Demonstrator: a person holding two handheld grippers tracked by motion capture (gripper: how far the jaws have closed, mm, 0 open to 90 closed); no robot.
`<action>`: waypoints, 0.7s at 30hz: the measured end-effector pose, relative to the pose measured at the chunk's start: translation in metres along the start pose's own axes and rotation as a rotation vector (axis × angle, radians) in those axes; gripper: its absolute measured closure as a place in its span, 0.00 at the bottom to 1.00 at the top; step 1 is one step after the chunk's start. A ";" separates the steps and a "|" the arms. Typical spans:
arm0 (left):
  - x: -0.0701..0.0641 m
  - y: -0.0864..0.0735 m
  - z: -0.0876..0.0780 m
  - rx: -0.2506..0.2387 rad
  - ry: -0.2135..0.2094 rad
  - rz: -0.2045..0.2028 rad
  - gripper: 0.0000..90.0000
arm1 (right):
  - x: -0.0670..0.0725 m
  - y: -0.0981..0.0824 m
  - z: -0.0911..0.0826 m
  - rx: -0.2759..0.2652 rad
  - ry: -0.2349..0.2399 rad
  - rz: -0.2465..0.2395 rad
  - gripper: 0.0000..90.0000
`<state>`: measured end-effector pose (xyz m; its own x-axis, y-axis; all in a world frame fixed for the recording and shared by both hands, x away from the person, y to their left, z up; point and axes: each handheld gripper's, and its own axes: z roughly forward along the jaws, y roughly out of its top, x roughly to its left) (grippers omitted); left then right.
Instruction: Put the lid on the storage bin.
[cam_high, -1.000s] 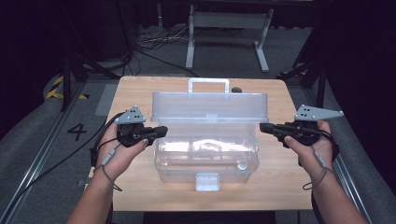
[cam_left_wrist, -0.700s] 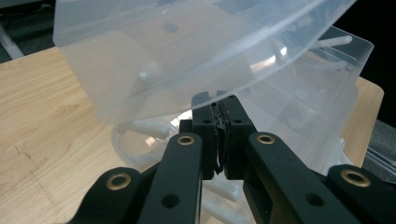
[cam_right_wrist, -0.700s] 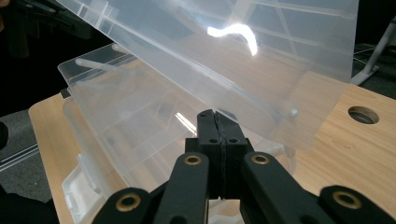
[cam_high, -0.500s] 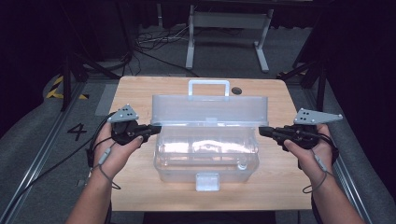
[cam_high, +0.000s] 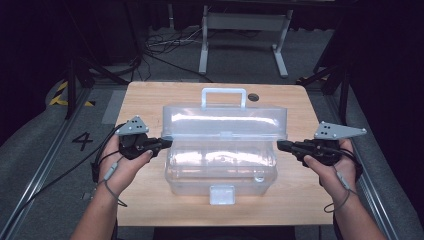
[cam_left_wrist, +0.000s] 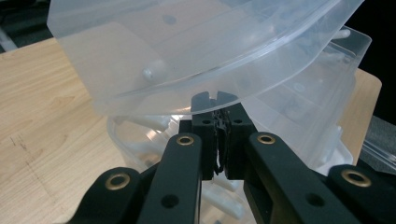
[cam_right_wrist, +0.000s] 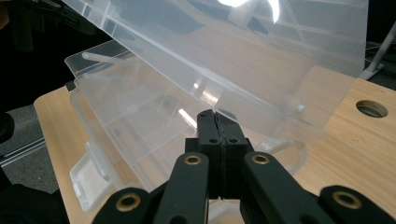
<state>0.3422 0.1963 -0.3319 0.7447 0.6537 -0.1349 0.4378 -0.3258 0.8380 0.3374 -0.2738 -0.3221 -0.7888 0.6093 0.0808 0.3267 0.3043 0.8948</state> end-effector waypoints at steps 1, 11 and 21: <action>0.000 -0.001 0.000 0.002 0.000 0.004 0.96 | 0.001 -0.001 0.000 0.000 0.000 0.002 1.00; -0.002 -0.008 -0.001 0.034 -0.019 0.011 0.96 | 0.007 -0.012 -0.003 0.009 -0.002 0.009 1.00; -0.002 -0.013 -0.001 0.075 -0.032 0.017 0.95 | 0.011 -0.017 -0.002 0.058 0.004 0.012 1.00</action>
<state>0.3342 0.1998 -0.3424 0.7676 0.6258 -0.1384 0.4603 -0.3881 0.7984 0.3221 -0.2739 -0.3352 -0.7866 0.6104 0.0935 0.3660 0.3389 0.8667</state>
